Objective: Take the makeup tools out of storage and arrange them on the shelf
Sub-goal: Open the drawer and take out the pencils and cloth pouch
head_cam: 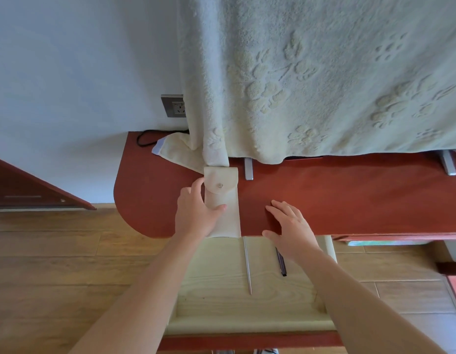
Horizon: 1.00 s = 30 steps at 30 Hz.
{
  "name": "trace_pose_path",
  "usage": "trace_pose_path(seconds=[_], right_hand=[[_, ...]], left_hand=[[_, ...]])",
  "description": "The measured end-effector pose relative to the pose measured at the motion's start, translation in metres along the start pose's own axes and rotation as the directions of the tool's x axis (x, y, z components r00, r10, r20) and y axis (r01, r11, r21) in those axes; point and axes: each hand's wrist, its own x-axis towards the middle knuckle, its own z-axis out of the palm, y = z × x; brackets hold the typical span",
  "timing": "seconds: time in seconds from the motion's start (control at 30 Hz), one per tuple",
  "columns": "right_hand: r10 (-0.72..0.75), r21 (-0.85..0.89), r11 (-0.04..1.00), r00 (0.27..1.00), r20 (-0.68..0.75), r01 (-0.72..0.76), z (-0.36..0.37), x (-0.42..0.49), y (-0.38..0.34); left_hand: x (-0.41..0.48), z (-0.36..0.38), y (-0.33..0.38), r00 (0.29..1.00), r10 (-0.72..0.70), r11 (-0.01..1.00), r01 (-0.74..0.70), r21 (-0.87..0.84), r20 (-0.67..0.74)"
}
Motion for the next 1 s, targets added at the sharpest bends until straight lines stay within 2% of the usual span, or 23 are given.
trace_pose_path(seconds=[0.13,0.3,0.47,0.57,0.73,0.83,1.0], right_hand=[[0.000,0.016,1.000,1.000,0.019,-0.001,-0.004,-0.002,-0.005],[0.063,0.185,0.981,0.997,-0.039,-0.054,-0.019,-0.023,-0.013],[0.055,0.176,0.984,0.990,-0.126,-0.032,-0.016,-0.063,-0.007],[0.117,0.177,0.979,0.989,-0.093,-0.099,-0.005,-0.078,-0.001],[0.229,0.201,0.955,0.973,-0.025,-0.219,0.016,-0.077,0.018],[0.273,0.209,0.940,0.962,0.004,-0.268,0.029,-0.068,0.028],[0.260,0.186,0.948,0.965,0.025,-0.260,0.054,-0.051,0.046]], left_hand=[[-0.035,-0.008,0.000,0.995,0.015,0.999,-0.019,-0.046,-0.097],[-0.084,-0.005,0.002,0.992,0.076,0.989,-0.088,-0.122,-0.106],[-0.115,0.023,-0.009,0.999,0.042,0.984,-0.041,-0.171,0.001],[-0.125,0.043,-0.021,0.998,0.014,0.991,-0.005,-0.133,0.066],[-0.123,0.076,-0.038,0.964,-0.091,0.992,0.111,-0.067,0.250],[-0.112,0.097,-0.043,0.955,-0.128,0.989,0.144,-0.039,0.266],[-0.095,0.127,-0.042,0.965,-0.115,0.992,0.125,-0.027,0.236]])
